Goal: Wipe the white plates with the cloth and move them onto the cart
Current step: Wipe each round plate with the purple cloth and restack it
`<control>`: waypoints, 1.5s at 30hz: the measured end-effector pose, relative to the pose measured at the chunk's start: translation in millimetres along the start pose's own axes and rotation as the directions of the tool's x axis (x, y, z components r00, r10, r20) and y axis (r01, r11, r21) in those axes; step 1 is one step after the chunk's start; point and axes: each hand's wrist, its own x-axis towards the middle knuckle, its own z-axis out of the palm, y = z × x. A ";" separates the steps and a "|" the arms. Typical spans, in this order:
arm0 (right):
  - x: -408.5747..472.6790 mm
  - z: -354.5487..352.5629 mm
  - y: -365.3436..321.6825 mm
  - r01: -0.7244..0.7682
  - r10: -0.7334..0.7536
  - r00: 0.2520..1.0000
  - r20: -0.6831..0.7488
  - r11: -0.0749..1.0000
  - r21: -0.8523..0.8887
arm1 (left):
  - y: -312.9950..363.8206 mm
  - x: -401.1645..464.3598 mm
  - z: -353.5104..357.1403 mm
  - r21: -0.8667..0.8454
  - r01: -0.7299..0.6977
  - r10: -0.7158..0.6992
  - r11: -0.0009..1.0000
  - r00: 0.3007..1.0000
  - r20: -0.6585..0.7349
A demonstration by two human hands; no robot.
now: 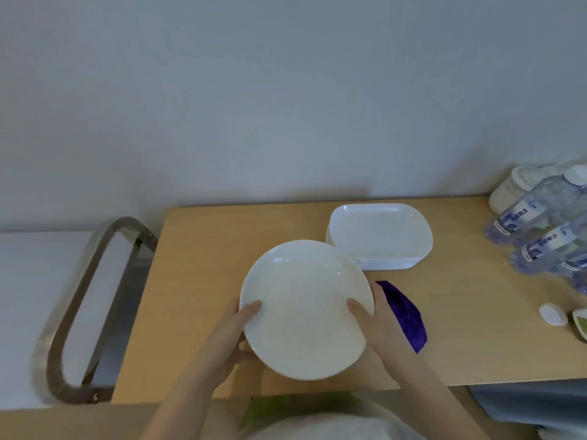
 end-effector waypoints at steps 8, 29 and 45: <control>2.6 0.6 8.5 -0.131 0.103 0.990 0.096 0.923 0.362 | -14.4 10.2 -0.7 -0.122 -0.012 0.018 0.992 0.999 0.047; 53.9 87.9 -38.7 -0.120 0.027 0.958 0.287 0.942 0.314 | 30.9 32.8 -87.6 -0.061 -0.059 0.052 0.996 0.993 -0.102; 107.4 162.7 -93.3 -0.115 0.059 0.968 0.243 0.967 0.226 | 94.1 86.8 -159.5 -0.032 -0.057 0.054 0.998 0.995 -0.089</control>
